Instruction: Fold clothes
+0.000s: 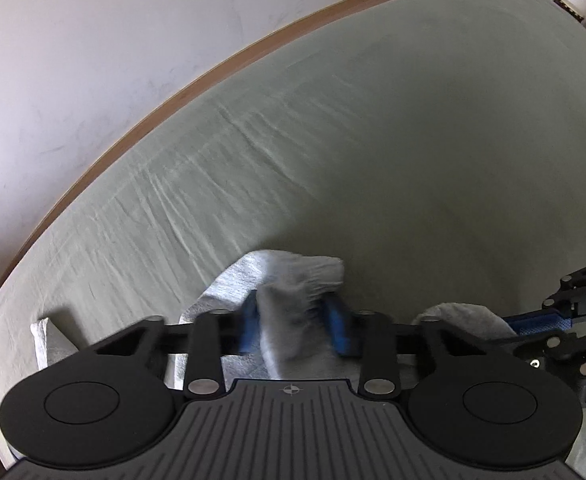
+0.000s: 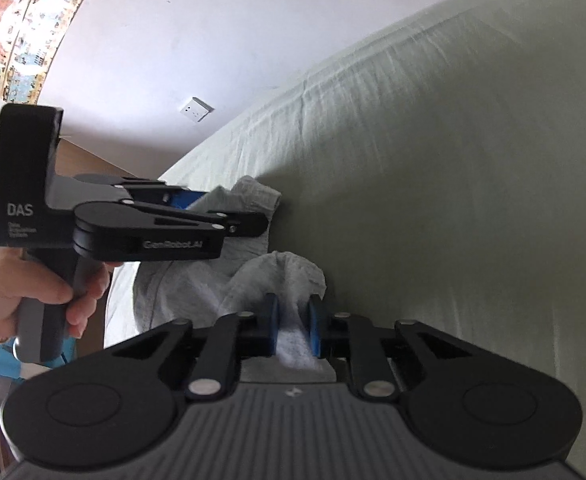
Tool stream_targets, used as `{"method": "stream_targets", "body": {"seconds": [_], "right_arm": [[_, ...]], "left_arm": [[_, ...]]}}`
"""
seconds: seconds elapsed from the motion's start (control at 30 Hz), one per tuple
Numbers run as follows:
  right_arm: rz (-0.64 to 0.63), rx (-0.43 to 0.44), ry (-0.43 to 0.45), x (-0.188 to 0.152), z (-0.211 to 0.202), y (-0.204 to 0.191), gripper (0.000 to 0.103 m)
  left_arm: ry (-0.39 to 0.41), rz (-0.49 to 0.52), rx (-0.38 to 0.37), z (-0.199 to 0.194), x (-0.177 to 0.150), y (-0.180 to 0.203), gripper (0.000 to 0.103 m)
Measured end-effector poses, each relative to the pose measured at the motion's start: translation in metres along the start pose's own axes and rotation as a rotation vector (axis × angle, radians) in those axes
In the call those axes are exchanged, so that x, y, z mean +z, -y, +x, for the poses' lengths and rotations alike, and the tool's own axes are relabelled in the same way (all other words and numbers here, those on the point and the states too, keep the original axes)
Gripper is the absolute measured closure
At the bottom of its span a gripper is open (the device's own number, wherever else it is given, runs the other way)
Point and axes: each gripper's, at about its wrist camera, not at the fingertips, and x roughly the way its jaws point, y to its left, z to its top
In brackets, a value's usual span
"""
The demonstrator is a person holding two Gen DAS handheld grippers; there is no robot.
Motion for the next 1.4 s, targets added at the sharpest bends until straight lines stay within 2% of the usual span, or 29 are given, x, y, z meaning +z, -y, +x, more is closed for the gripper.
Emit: {"method": "stream_targets", "body": {"seconds": [0.1, 0.27, 0.5, 0.73, 0.9, 1.13, 1.23, 1.4], "right_arm": [[-0.019, -0.018, 0.014, 0.0, -0.01, -0.004, 0.095], [-0.021, -0.037, 0.055, -0.001, -0.026, -0.007, 0.099], [-0.037, -0.074, 0.167, -0.009, -0.087, -0.007, 0.1], [-0.037, -0.142, 0.282, -0.009, -0.152, 0.009, 0.1], [-0.031, -0.233, 0.347, -0.01, -0.193, 0.036, 0.1], [0.019, -0.364, 0.411, -0.016, -0.236, 0.088, 0.1], [0.055, -0.404, 0.419, -0.022, -0.253, 0.107, 0.1], [0.081, -0.466, 0.421, -0.039, -0.266, 0.14, 0.1]], "left_arm": [[0.014, 0.015, 0.032, -0.007, 0.002, 0.006, 0.09], [0.057, -0.045, 0.031, -0.026, 0.005, 0.004, 0.092], [0.139, -0.062, 0.033, -0.059, 0.018, 0.017, 0.093], [0.246, -0.02, 0.007, -0.094, 0.054, 0.062, 0.093], [0.313, 0.024, -0.045, -0.108, 0.091, 0.109, 0.093], [0.35, 0.105, -0.109, -0.088, 0.138, 0.179, 0.093], [0.365, 0.143, -0.135, -0.068, 0.159, 0.212, 0.093], [0.332, 0.184, -0.142, -0.027, 0.173, 0.247, 0.093]]}}
